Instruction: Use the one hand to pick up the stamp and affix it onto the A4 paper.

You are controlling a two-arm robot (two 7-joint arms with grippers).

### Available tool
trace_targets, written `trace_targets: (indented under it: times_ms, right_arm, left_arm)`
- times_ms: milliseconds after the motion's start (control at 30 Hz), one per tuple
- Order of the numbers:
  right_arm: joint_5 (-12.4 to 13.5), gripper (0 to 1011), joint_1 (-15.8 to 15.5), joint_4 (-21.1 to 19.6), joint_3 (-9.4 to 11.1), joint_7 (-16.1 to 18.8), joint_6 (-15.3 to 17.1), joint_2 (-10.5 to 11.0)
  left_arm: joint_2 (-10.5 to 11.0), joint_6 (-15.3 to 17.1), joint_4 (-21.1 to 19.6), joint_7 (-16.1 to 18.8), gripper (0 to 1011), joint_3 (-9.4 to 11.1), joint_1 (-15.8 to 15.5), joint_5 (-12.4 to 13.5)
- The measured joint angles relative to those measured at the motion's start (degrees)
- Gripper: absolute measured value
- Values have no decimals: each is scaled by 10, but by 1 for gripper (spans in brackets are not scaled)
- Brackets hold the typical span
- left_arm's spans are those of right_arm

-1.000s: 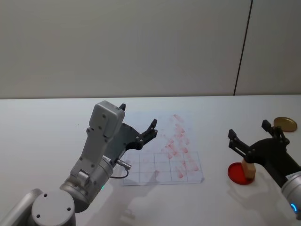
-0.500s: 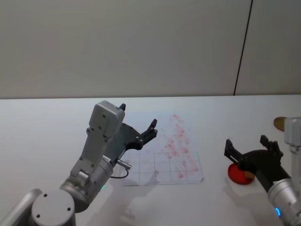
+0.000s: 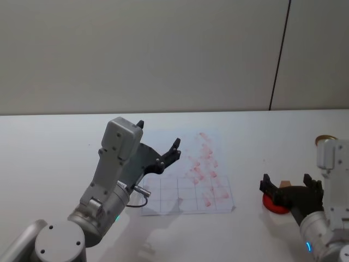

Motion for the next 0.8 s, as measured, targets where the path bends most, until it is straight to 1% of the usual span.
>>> trace_targets:
  times_ms: [267,300,467,500,567,600,633,667,700,733,767,800]
  right_arm:
    - [4,1001,11,17,6,-17,26,-14]
    - [5,988,12,18,7,-18,28,-15]
    - [6,879,19,30,11,-17,38,-19]
    - [6,879,19,30,11,-17,38,-19]
    - [6,794,22,35,13,-16,42,-21]
    - [6,794,24,39,15,-14,44,-22]
    - [7,739,25,40,16,-13,45,-22]
    - [7,729,26,42,16,-13,45,-22]
    - [7,684,28,45,18,-12,47,-23]
    - [7,663,28,46,19,-11,48,-23]
    - [8,599,30,49,20,-10,50,-24]
    - [8,599,30,50,21,-9,51,-24]
  left_arm:
    - [0,0,0,0,993,0,0,0]
    - [0,0,0,0,993,0,0,0]
    - [0,0,0,0,993,0,0,0]
    - [0,0,0,0,993,0,0,0]
    - [0,0,0,0,993,0,0,0]
    - [0,0,0,0,993,0,0,0]
    - [0,0,0,0,993,0,0,0]
    - [0,0,0,0,993,0,0,0]
    - [0,0,0,0,993,0,0,0]
    - [0,0,0,0,993,0,0,0]
    - [0,0,0,0,993,0,0,0]
    - [0,0,0,0,993,0,0,0]
